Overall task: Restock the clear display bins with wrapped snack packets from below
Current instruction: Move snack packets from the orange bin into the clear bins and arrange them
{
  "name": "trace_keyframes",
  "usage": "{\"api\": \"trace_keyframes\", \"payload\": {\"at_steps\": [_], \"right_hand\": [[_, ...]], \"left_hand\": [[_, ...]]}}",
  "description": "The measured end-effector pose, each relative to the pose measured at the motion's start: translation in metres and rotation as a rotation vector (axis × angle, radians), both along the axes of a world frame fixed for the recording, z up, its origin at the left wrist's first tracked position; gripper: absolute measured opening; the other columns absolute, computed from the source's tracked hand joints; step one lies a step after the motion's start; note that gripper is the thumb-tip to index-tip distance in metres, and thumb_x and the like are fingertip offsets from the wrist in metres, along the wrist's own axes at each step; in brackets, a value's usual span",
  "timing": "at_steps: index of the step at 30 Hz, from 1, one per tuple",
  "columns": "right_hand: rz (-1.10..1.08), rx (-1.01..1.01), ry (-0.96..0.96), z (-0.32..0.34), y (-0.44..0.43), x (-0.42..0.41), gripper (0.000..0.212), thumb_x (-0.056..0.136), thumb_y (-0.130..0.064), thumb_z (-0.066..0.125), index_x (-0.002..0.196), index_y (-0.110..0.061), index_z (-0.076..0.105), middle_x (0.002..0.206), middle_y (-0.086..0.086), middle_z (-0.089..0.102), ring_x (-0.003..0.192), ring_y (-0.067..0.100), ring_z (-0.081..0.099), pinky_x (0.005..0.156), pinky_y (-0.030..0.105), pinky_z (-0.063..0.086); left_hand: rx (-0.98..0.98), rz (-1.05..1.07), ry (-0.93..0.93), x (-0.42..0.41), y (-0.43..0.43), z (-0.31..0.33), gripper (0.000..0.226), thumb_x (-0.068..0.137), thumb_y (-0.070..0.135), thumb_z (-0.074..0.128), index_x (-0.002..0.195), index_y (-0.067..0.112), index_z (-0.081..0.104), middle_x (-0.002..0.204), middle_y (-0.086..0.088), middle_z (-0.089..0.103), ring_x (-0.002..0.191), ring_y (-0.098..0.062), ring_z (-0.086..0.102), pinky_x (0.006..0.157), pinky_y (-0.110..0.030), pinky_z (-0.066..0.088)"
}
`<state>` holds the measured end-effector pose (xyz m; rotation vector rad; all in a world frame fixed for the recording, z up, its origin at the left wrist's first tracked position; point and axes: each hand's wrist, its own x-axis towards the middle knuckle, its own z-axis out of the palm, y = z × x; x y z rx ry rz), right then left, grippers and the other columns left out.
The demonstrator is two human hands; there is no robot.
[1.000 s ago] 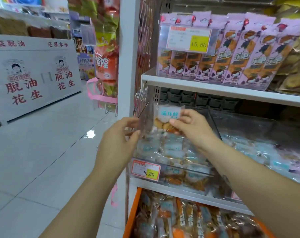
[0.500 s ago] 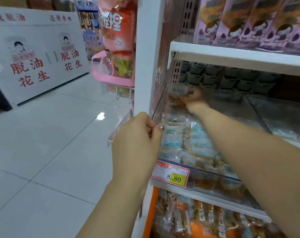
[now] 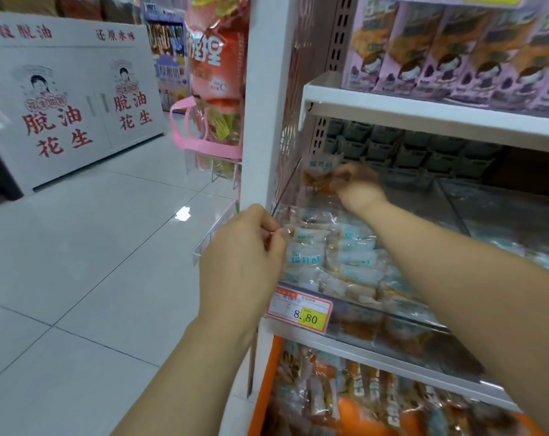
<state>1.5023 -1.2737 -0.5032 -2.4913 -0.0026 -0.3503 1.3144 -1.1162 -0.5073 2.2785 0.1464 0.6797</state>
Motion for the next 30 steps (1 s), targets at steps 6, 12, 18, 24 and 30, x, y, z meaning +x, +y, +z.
{"api": "trace_keyframes", "payload": {"at_steps": [6, 12, 18, 24, 30], "right_hand": [[0.198, -0.048, -0.214, 0.016, -0.021, -0.109, 0.022, 0.087, -0.012, 0.062, 0.108, -0.012, 0.07, 0.104, 0.001, 0.07, 0.09, 0.009, 0.059, 0.08, 0.011, 0.036], [0.419, 0.004, -0.157, -0.007, -0.068, -0.244, 0.012, 0.087, -0.012, 0.064, 0.095, -0.019, 0.071, 0.078, -0.02, 0.06, 0.071, -0.002, 0.057, 0.065, 0.006, 0.041], [0.402, -0.134, 0.255, -0.092, -0.143, -0.288, 0.012, 0.091, -0.02, 0.061, 0.099, -0.025, 0.068, 0.079, -0.027, 0.054, 0.073, -0.013, 0.053, 0.068, 0.003, 0.038], [0.26, -0.134, 0.415, -0.163, -0.184, -0.29, 0.016, 0.089, -0.012, 0.061, 0.102, -0.017, 0.069, 0.081, -0.013, 0.058, 0.078, 0.002, 0.057, 0.065, 0.009, 0.036], [0.26, 0.001, 0.548, -0.187, -0.181, -0.302, 0.013, 0.09, -0.013, 0.061, 0.099, -0.019, 0.068, 0.091, -0.009, 0.058, 0.092, 0.009, 0.057, 0.078, 0.016, 0.041]], "left_hand": [[0.13, -0.147, -0.086, -0.027, -0.021, -0.012, 0.006, 0.09, 0.024, 0.055, 0.09, 0.027, 0.06, 0.085, 0.014, 0.058, 0.07, -0.005, 0.05, 0.058, -0.022, 0.041], [0.288, -0.369, 0.057, -0.067, -0.053, -0.052, 0.008, 0.091, 0.027, 0.054, 0.097, 0.026, 0.059, 0.09, 0.011, 0.058, 0.088, -0.012, 0.056, 0.063, -0.027, 0.038], [0.411, -0.638, 0.572, -0.066, -0.077, -0.107, 0.021, 0.093, 0.023, 0.055, 0.113, 0.021, 0.061, 0.107, 0.004, 0.065, 0.1, -0.014, 0.06, 0.084, -0.03, 0.05], [0.261, -0.687, 0.803, -0.081, -0.092, -0.157, 0.027, 0.094, 0.02, 0.057, 0.12, 0.013, 0.06, 0.113, -0.006, 0.062, 0.108, -0.017, 0.055, 0.087, -0.019, 0.041], [0.254, -0.709, 0.934, -0.089, -0.092, -0.171, 0.036, 0.091, 0.024, 0.063, 0.125, 0.014, 0.057, 0.125, -0.004, 0.056, 0.105, -0.013, 0.056, 0.082, -0.014, 0.037]]}}
